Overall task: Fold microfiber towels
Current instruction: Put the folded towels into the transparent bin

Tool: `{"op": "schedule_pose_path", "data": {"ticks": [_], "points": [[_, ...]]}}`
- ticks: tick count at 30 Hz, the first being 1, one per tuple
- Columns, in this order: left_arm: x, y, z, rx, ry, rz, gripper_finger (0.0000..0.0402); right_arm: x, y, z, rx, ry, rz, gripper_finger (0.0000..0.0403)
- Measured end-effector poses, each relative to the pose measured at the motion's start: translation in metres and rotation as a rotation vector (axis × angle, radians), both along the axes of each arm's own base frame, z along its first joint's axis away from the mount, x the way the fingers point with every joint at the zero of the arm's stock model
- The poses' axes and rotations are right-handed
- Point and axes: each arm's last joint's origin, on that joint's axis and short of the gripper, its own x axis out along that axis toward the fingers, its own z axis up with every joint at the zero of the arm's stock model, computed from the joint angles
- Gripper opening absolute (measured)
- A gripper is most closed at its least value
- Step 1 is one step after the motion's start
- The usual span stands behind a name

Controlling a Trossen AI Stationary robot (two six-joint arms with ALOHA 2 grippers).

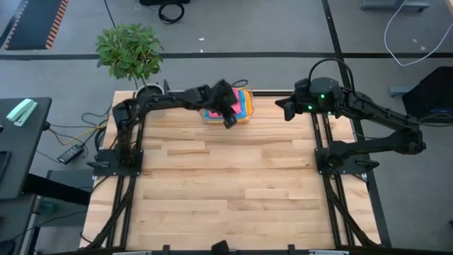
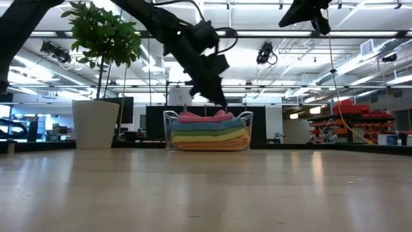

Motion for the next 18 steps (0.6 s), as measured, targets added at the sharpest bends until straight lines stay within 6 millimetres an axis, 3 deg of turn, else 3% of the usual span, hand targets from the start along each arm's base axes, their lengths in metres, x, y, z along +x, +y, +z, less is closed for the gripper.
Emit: {"op": "schedule_pose_path", "data": {"ticks": [6,14,18], "points": [[0.015,0.001,-0.009,0.118,-0.041,0.147,0.0005,0.0,0.003,-0.001,0.024,-0.01,0.021,0.0008],[0.021,0.007,-0.04,0.042,0.002,0.174,0.0005,0.003,0.012,0.002,0.026,-0.035,0.067,0.0007],[0.028,-0.006,-0.04,0.026,-0.013,0.138,0.0009,0.004,0.015,0.002,0.035,-0.04,0.085,0.0007]]}}
